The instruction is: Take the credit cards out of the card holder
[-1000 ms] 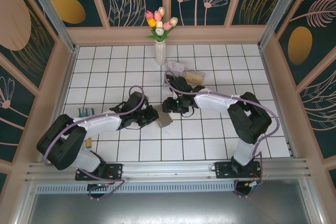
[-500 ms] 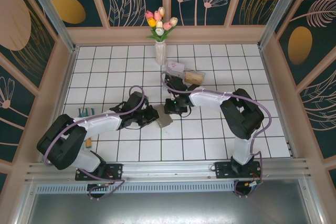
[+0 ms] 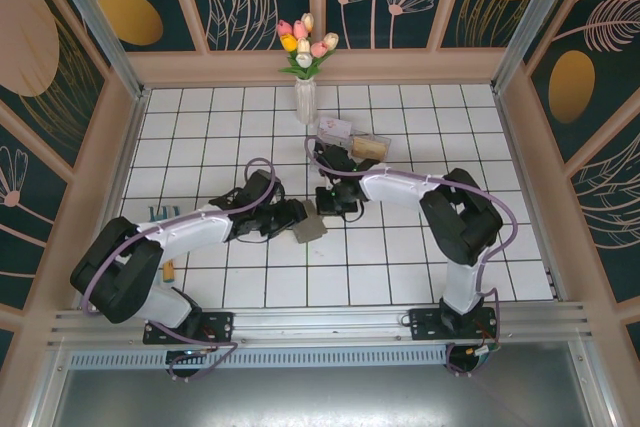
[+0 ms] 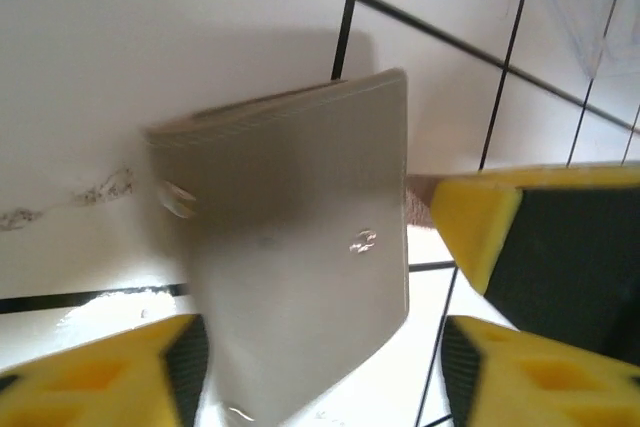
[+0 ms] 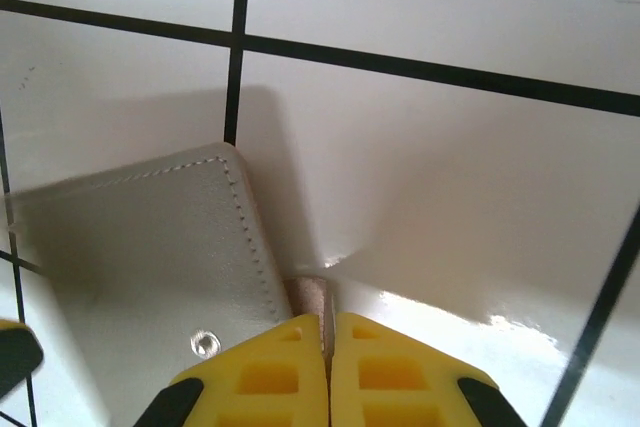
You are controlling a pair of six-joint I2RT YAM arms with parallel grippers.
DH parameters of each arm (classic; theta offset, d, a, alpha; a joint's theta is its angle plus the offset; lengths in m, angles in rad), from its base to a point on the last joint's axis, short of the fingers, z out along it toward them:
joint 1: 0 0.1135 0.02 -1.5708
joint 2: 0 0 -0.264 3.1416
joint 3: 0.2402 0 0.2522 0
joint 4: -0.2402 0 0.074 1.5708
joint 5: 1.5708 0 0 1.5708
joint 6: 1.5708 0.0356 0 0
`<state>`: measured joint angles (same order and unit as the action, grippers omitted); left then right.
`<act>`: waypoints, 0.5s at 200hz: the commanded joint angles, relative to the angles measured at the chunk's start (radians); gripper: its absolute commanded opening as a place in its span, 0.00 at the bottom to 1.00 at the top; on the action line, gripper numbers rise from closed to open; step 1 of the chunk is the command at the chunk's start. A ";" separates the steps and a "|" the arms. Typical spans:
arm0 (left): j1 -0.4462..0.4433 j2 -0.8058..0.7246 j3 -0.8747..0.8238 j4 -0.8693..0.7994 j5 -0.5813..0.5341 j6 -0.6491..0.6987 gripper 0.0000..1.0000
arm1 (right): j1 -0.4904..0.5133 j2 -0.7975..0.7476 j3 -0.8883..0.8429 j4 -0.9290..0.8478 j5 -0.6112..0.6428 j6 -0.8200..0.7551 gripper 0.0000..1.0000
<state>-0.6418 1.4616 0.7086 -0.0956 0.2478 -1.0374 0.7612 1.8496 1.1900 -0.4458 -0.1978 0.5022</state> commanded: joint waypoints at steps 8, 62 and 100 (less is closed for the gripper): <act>0.053 -0.011 0.054 -0.055 -0.025 0.044 0.78 | 0.000 -0.107 0.012 -0.057 0.052 -0.003 0.07; 0.165 -0.052 0.066 -0.047 -0.051 0.108 0.98 | 0.004 -0.206 -0.044 0.090 -0.006 0.049 0.06; 0.195 -0.105 0.038 -0.063 -0.083 0.069 0.99 | 0.020 -0.243 -0.061 0.202 -0.089 0.078 0.06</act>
<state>-0.4625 1.4052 0.7521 -0.1352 0.1997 -0.9604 0.7624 1.6581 1.1553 -0.3515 -0.2214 0.5495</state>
